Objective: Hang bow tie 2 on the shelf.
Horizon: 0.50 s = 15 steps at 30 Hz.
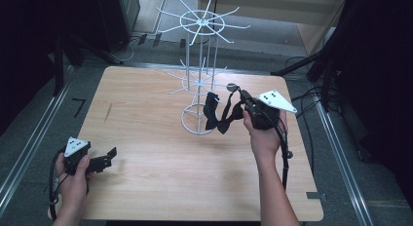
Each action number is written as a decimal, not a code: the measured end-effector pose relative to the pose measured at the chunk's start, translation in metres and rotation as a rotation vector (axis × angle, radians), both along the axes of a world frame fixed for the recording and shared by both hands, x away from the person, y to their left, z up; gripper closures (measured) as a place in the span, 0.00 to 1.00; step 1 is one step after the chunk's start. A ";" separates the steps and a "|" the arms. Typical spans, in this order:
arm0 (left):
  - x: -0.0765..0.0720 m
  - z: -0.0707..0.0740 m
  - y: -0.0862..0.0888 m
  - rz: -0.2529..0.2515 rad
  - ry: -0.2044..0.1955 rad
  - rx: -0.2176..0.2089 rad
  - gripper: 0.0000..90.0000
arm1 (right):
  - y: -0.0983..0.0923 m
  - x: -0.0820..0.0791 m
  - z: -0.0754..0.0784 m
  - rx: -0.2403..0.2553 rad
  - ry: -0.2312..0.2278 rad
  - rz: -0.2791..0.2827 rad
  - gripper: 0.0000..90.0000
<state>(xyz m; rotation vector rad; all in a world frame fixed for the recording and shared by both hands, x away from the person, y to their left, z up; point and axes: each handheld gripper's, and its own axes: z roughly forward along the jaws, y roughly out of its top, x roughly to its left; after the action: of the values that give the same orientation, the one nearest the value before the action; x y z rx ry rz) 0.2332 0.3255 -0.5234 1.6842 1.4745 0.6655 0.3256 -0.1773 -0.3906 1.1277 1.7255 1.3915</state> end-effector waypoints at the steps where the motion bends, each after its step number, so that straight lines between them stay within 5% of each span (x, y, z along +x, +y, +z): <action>1: 0.000 0.000 0.000 0.000 -0.001 0.000 0.00 | 0.000 0.001 0.001 -0.002 0.000 0.001 1.00; 15: 0.001 0.000 0.000 0.002 0.001 0.000 0.00 | 0.006 0.011 0.009 -0.005 -0.008 0.009 1.00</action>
<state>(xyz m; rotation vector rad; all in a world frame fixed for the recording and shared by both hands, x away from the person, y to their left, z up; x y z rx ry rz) 0.2339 0.3253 -0.5234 1.6836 1.4767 0.6653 0.3363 -0.1713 -0.3820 1.1116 1.7291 1.3946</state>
